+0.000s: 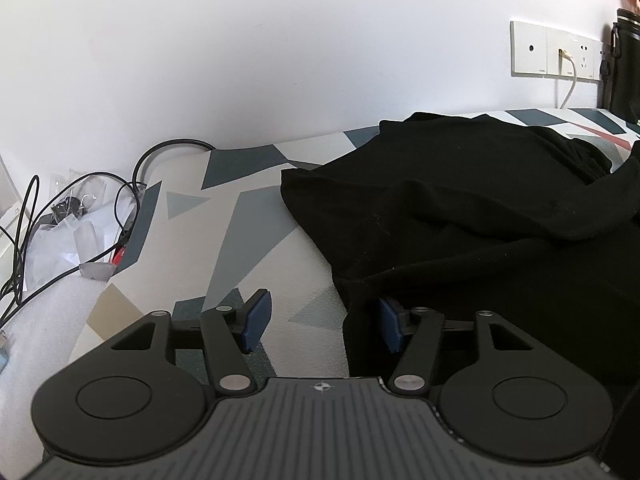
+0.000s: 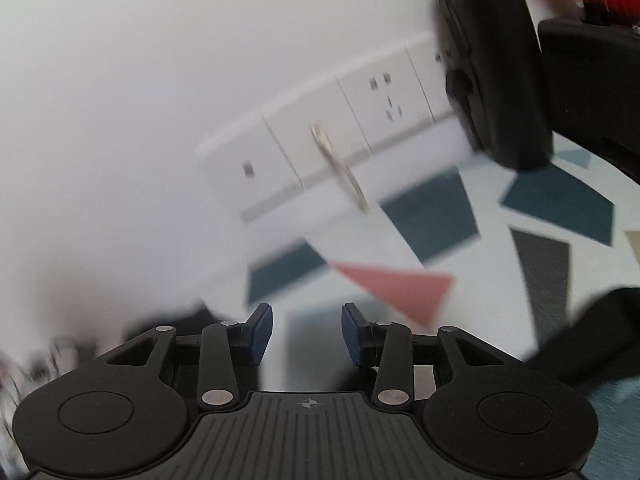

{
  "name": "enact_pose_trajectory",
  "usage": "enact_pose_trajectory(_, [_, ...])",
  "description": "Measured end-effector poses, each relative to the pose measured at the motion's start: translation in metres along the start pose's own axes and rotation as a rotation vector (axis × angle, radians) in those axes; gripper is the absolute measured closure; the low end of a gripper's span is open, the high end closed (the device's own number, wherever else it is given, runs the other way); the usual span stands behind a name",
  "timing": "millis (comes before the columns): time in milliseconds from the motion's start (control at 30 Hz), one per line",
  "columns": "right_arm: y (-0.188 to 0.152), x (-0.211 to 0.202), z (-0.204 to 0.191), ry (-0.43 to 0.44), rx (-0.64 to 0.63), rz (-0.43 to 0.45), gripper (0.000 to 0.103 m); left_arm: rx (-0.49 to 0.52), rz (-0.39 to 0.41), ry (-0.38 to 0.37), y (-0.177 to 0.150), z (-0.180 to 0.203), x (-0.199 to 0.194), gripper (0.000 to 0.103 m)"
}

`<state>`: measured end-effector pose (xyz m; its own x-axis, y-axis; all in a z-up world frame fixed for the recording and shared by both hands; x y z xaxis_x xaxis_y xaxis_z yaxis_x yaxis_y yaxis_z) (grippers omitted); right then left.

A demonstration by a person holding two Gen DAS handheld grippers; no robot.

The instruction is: Fold clothes

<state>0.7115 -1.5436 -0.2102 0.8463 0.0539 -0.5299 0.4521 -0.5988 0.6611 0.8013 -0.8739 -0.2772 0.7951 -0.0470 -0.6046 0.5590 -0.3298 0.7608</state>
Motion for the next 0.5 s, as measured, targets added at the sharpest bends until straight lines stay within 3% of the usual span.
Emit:
enact_pose_trajectory(167, [-0.032,-0.011,0.03,-0.006,0.106,-0.027,0.066,-0.006,0.0,0.004,0.0,0.001,0.0,0.044])
enact_pose_trajectory(300, [-0.055,-0.004,0.027,0.024,0.103,-0.084,0.067,0.0,0.004,0.003,0.0,0.002,0.001,0.043])
enact_pose_trajectory(333, [-0.058,-0.003,0.025,0.031,0.098,-0.092,0.07,-0.005,0.002,0.001,0.001,0.001,0.002,0.042])
enact_pose_trajectory(367, [-0.058,-0.004,0.021,0.038,0.092,-0.095,0.089,-0.01,-0.001,-0.001,0.001,0.0,0.002,0.041])
enact_pose_trajectory(400, [-0.053,-0.007,0.018,0.049,0.095,-0.077,0.098,-0.015,-0.003,-0.005,0.001,-0.001,0.003,0.041])
enact_pose_trajectory(500, [-0.021,-0.029,0.006,0.102,0.13,0.054,0.098,-0.031,-0.008,-0.014,0.003,-0.006,0.005,0.041])
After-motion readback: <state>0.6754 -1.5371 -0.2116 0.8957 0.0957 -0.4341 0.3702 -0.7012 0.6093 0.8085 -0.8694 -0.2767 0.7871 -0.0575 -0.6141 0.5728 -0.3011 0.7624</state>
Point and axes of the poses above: each gripper's, at about its wrist camera, not at the fingertips, and x roughly the way its jaws point, z to its right, y to its top, the point moved 9 cm from there along x, roughly the way its jaws point, and after that the axes turned 6 degrees about y, right-handed, at the moved point
